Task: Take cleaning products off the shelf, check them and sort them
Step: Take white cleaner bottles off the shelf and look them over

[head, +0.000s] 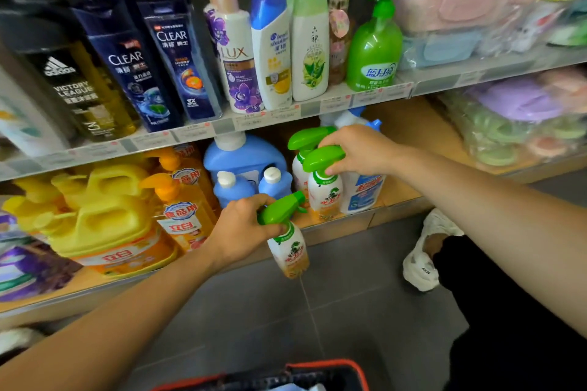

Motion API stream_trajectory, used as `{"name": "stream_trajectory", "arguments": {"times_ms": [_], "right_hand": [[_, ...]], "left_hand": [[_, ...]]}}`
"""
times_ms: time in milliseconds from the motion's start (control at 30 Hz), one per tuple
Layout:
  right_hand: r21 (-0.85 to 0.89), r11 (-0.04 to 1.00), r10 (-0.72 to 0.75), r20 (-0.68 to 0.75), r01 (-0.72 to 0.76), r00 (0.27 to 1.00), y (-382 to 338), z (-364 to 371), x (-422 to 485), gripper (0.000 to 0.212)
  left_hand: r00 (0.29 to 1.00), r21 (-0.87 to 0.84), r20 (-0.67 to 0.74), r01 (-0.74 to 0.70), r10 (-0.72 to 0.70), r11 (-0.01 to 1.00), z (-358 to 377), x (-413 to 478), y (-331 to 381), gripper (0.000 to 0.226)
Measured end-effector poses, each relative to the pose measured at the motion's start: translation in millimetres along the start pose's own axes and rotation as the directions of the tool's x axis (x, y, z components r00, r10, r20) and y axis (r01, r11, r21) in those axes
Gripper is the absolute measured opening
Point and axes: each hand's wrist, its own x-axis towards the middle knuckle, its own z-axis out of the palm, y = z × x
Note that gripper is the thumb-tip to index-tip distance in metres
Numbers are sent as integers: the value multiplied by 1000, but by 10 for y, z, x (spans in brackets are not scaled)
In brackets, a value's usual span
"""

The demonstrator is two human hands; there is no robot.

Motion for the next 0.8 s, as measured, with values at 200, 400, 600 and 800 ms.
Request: {"name": "stream_trajectory", "arguments": {"times_ms": [200, 400, 600, 800], "right_hand": [[-98, 995, 14, 7, -14, 1000, 13, 140, 218, 58], [-166, 985, 39, -16, -41, 999, -31, 239, 365, 62], [-272, 962, -3, -90, -21, 996, -99, 357, 480, 53], [-518, 855, -127, -221, -6, 967, 31, 358, 349, 65]], "left_hand": [[999, 18, -35, 2, -2, 1000, -41, 52, -34, 30], [997, 25, -62, 39, -37, 999, -132, 76, -66, 30], [998, 21, -59, 7, -6, 1000, -172, 75, -24, 31], [997, -39, -73, -17, 14, 999, -167, 140, 85, 31]]}}
